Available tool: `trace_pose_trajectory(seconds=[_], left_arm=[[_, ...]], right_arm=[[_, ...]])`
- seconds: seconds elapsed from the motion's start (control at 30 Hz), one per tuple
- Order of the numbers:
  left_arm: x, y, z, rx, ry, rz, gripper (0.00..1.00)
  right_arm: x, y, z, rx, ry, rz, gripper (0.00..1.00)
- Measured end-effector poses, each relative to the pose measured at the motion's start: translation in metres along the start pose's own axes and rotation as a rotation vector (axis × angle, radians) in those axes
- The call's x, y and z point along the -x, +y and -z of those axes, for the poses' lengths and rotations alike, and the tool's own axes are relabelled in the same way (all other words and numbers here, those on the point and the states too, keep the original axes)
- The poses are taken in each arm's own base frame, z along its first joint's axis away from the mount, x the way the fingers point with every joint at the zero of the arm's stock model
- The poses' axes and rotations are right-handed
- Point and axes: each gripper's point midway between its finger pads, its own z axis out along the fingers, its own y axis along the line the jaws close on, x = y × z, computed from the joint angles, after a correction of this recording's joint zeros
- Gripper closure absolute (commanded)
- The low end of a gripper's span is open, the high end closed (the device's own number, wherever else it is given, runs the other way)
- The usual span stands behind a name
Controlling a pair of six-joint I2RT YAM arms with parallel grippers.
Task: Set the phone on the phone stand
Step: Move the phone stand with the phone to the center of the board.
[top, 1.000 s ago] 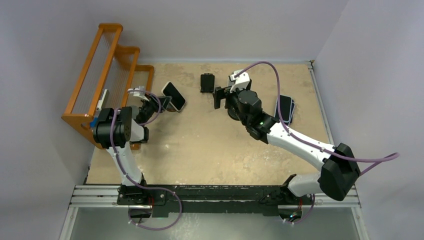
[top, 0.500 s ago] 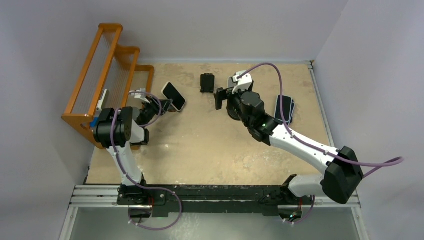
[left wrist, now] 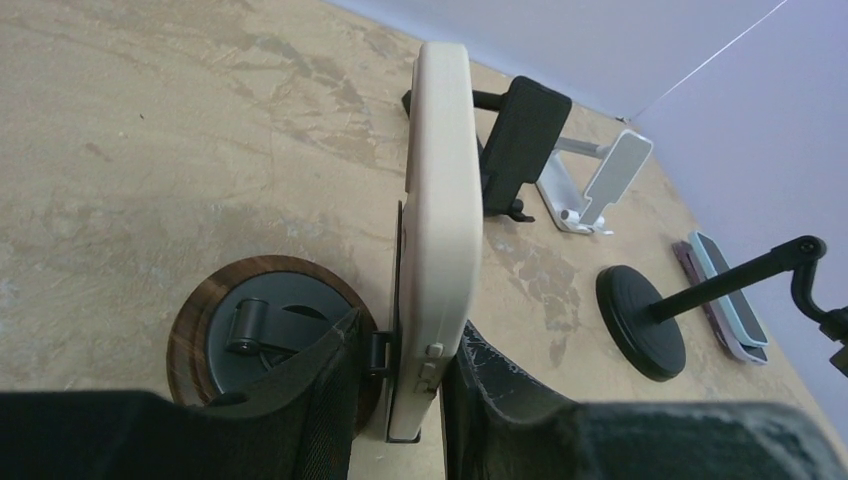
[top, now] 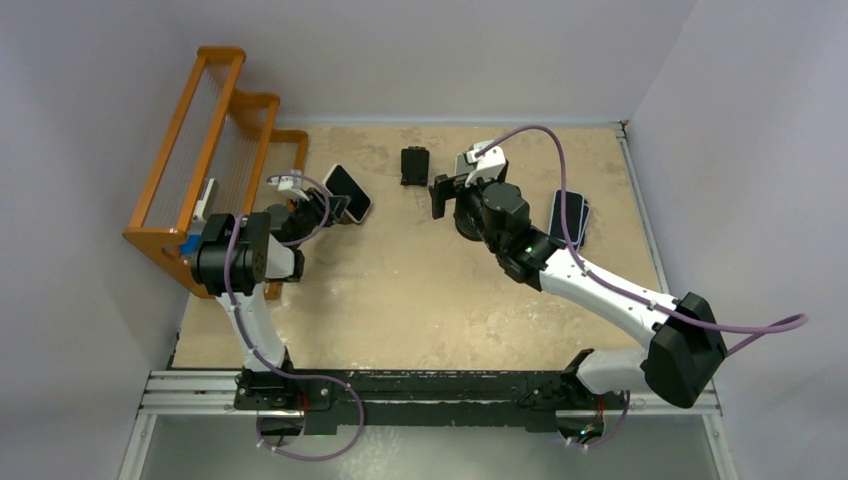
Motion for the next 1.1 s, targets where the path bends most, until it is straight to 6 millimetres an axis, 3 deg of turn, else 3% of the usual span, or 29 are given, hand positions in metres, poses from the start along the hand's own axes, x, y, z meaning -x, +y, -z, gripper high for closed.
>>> trace_pose_trajectory(seconds=[0.1, 0.27, 0.4, 0.7, 1.1], left_arm=[[-0.007, 0.002, -0.003, 0.024, 0.027, 0.003, 0.71], [-0.010, 0.002, -0.005, 0.035, 0.045, 0.013, 0.90], [-0.008, 0.001, -0.007, 0.029, 0.042, 0.001, 0.98], [-0.004, 0.002, -0.013, 0.031, 0.051, -0.002, 1.00], [0.025, 0.033, -0.079, 0.074, 0.068, -0.014, 1.00]], right_arm=[[0.000, 0.000, 0.000, 0.000, -0.001, 0.000, 0.01], [0.001, 0.000, 0.000, 0.000, -0.004, -0.002, 0.01], [0.001, 0.001, 0.000, 0.006, -0.004, -0.002, 0.01], [0.001, 0.000, -0.001, 0.009, -0.003, -0.002, 0.01], [-0.005, -0.009, -0.012, -0.009, 0.000, -0.003, 0.01]])
